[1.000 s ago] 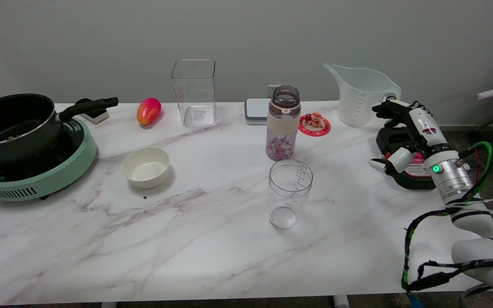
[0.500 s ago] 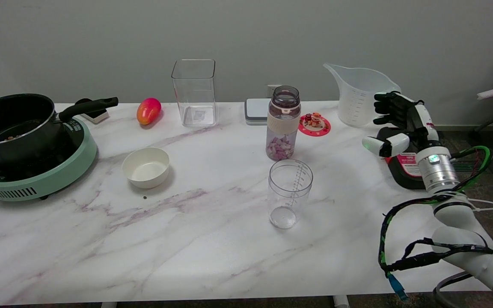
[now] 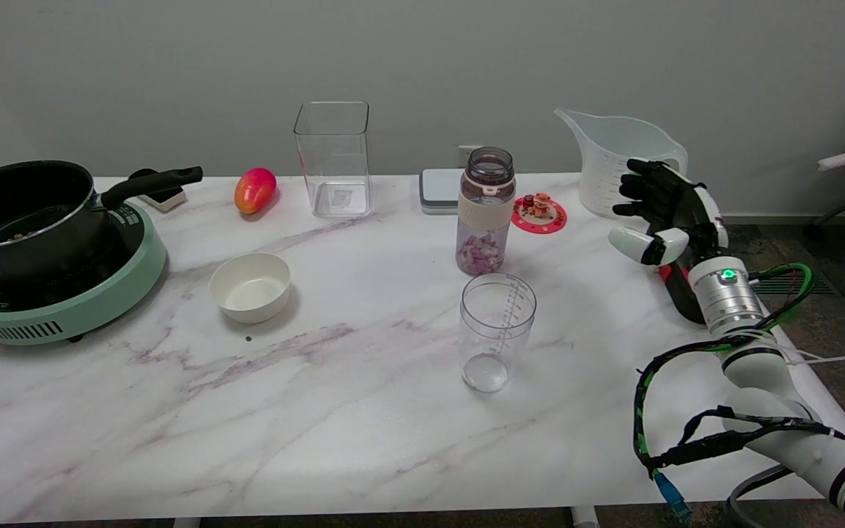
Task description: Pick up the bottle.
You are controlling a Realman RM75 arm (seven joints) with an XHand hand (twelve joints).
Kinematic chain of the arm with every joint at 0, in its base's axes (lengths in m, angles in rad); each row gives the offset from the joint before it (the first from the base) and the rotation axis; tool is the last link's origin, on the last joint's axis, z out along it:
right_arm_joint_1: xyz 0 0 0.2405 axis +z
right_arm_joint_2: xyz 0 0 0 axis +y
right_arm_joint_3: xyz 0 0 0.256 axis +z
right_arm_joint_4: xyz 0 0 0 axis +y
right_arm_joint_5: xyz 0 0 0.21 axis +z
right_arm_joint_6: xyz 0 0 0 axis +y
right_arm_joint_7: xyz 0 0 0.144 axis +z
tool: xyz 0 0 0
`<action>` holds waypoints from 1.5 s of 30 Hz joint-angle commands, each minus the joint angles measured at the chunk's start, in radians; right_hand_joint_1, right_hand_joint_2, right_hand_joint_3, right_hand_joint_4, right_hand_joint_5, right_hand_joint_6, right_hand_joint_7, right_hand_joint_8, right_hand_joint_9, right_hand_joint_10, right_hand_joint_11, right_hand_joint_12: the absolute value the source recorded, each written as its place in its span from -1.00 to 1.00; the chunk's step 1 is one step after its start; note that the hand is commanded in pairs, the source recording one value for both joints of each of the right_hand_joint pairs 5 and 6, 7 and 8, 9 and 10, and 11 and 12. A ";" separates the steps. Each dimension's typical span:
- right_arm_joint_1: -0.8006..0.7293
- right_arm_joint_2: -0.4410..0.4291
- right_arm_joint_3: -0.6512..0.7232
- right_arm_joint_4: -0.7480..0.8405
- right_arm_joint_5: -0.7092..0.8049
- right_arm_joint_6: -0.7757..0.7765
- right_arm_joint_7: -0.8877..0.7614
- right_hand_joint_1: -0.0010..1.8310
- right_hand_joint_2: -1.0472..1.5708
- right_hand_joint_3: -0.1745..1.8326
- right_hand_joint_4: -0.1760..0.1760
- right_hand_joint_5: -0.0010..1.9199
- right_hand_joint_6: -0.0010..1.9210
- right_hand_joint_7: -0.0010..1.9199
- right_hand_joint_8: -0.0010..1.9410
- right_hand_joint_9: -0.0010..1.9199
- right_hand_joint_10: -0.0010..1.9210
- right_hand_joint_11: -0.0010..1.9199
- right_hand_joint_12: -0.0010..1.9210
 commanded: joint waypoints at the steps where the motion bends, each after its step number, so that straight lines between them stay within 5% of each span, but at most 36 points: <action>1: 0.085 0.017 -0.063 -0.048 0.011 -0.051 0.189 0.39 -0.65 0.54 0.00 -0.55 -0.55 -0.45 -0.45 -0.45 -0.45 -0.27 -0.27; 11: 0.324 -0.011 -0.279 -0.233 -0.028 -0.037 0.394 0.37 -0.75 0.49 0.00 -0.66 -0.66 -0.47 -0.47 -0.49 -0.49 -0.35 -0.35; 20: 0.407 -0.097 -0.294 -0.379 -0.088 -0.020 0.546 0.37 -0.76 0.48 0.00 -0.72 -0.72 -0.51 -0.51 -0.51 -0.51 -0.39 -0.39; 45: 0.512 -0.120 -0.304 -0.453 -0.544 0.048 0.538 0.37 -0.74 0.39 0.00 -0.73 -0.73 -0.51 -0.52 -0.51 -0.51 -0.39 -0.39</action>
